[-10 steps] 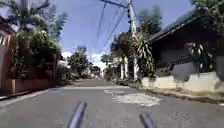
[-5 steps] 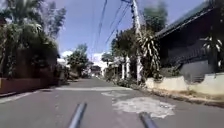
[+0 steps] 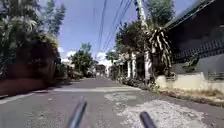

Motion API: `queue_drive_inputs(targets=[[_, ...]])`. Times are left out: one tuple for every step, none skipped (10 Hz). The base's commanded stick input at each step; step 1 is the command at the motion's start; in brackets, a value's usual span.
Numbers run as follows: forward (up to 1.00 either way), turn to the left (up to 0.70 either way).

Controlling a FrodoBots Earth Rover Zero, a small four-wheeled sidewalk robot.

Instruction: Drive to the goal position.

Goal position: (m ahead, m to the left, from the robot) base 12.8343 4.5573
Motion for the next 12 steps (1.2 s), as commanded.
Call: queue_drive_inputs(targets=[[1.00,0.00],[1.00,0.00],[1.00,0.00],[1.00,0.00],[1.00,0.00],[1.00,0.00],[1.00,0.00],[1.00,0.00],[1.00,0.00],[1.00,0.00],[1.00,0.00],[1.00,0.00]])
